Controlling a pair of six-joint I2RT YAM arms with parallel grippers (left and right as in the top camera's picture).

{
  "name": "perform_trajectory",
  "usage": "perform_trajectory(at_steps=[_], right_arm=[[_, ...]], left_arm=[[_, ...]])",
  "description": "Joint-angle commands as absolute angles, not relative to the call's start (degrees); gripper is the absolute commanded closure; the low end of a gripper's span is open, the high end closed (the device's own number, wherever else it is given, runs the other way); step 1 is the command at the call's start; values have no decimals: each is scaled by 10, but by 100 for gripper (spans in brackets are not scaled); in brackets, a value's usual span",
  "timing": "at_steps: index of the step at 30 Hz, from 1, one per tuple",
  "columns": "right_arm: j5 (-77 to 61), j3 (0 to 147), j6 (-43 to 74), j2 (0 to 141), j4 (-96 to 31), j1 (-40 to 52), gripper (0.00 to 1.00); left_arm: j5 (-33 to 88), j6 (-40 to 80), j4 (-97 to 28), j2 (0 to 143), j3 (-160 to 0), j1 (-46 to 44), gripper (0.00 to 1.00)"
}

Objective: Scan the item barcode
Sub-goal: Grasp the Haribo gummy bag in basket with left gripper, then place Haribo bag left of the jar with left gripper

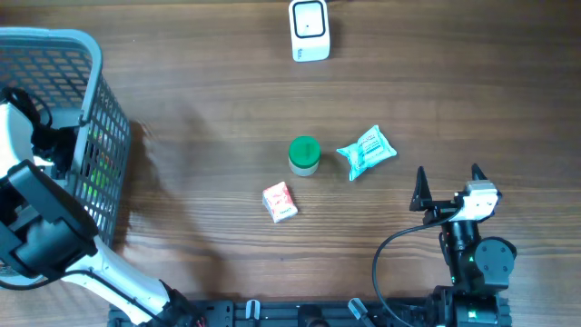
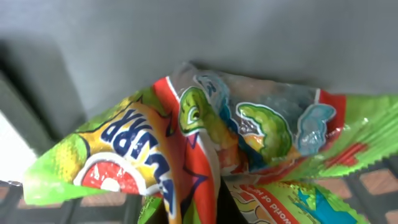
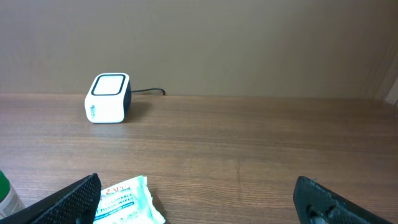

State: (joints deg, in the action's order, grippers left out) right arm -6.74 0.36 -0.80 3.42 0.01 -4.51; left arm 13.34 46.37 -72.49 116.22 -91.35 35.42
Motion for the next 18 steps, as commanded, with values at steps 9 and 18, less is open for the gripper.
perform_trajectory(at_steps=[9,18], right_arm=[[-60,3,-15,31,3,-43,0],[-60,3,-15,31,3,-43,0]], left_arm=[[113,441,-867,916,-1229,373,96],[-53,505,-961,808,-1187,-12,96]])
